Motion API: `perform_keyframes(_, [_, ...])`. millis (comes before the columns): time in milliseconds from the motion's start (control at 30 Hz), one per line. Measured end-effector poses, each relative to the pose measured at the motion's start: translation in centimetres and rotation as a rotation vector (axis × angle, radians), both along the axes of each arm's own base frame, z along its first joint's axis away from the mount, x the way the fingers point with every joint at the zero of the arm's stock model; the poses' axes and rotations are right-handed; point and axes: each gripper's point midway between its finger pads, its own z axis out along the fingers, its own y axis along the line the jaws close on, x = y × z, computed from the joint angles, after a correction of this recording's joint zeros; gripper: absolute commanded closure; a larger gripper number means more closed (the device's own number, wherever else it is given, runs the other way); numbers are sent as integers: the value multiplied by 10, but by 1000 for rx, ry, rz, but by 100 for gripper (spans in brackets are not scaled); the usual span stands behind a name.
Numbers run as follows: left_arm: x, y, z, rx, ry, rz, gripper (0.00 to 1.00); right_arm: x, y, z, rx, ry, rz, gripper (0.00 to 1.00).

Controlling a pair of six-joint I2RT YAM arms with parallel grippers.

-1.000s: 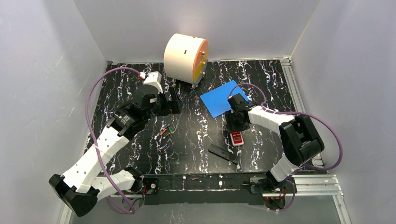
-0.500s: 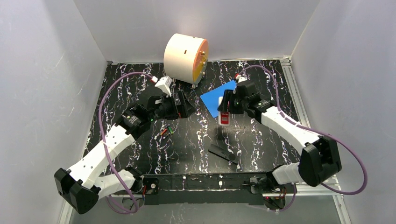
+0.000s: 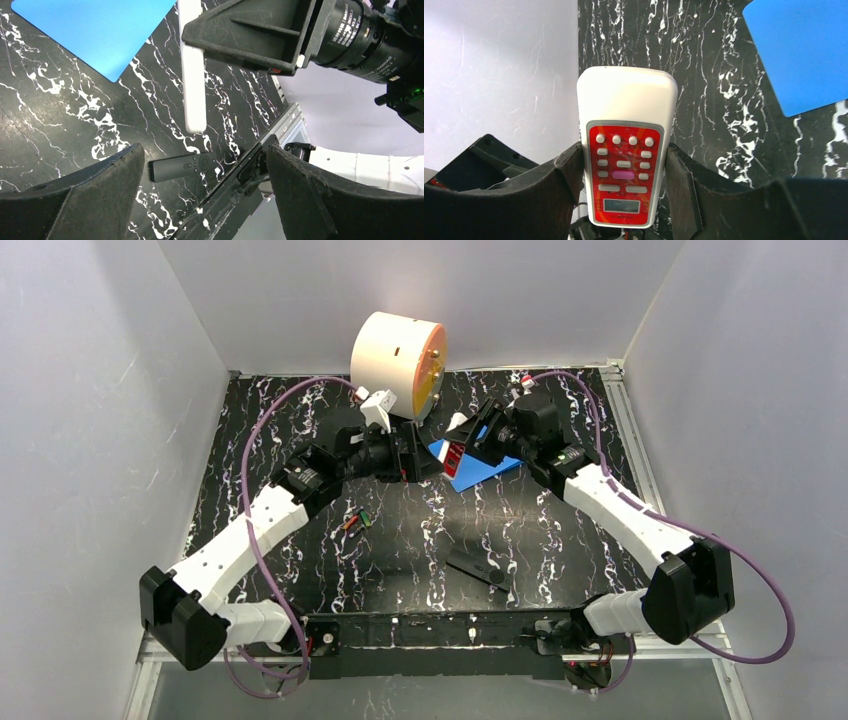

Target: Load the batteries into the remote control

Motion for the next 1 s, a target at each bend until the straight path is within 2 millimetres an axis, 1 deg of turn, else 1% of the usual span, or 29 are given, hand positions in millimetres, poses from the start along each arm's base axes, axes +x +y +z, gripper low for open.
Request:
perform_keyframes(67, [3,-2,0,4,-2,-3,13,-2,2,1,22,24,-9,55])
perform_keyframes(133, [7,-6,0,0,-2,-7,18,-4,5,2,36,40,-10,55])
perform_keyframes(200, [10,-12,0,-16,0,-17,29,-5,9,3,49,54,-6,55])
perform_keyframes(267, [12,-17,-4,-26,15,-27,35,-5,14,5,58,65,2,55])
perform_keyframes(367, [15,-23,-13,-27,41,-39,48,-4,22,8,69,81,17,55])
perform_keyframes(500, [19,-26,-27,-5,76,-39,64,-8,24,3,59,106,24,55])
perform_keyframes(567, [19,-25,-30,6,79,-39,72,-10,24,2,56,115,27,55])
perform_keyframes(600, [19,-25,-31,11,77,-40,77,-11,25,1,56,124,27,55])
perform_keyframes(667, [19,-23,-33,31,69,-43,91,-12,24,-1,58,137,22,53])
perform_keyframes(700, [19,-22,-35,38,69,-39,98,-13,24,-1,58,142,21,48])
perform_keyframes(733, [21,-19,-36,60,51,-42,100,-13,24,-2,57,148,17,42])
perform_keyframes(767, [20,-18,-37,73,44,-48,100,-14,24,-3,55,156,17,36])
perform_keyframes(833, [19,-17,-38,92,35,-59,100,-15,23,-4,52,171,14,17])
perform_keyframes(867, [19,-16,-38,104,27,-68,100,-16,23,-3,48,176,13,11])
perform_keyframes(900, [19,-15,-37,114,10,-79,100,-16,22,0,45,176,11,6])
perform_keyframes(933, [19,-14,-34,128,-9,-89,100,-16,22,3,37,171,10,3])
perform_keyframes(1000, [22,-12,-28,154,-62,-110,100,-13,19,10,21,146,-2,4])
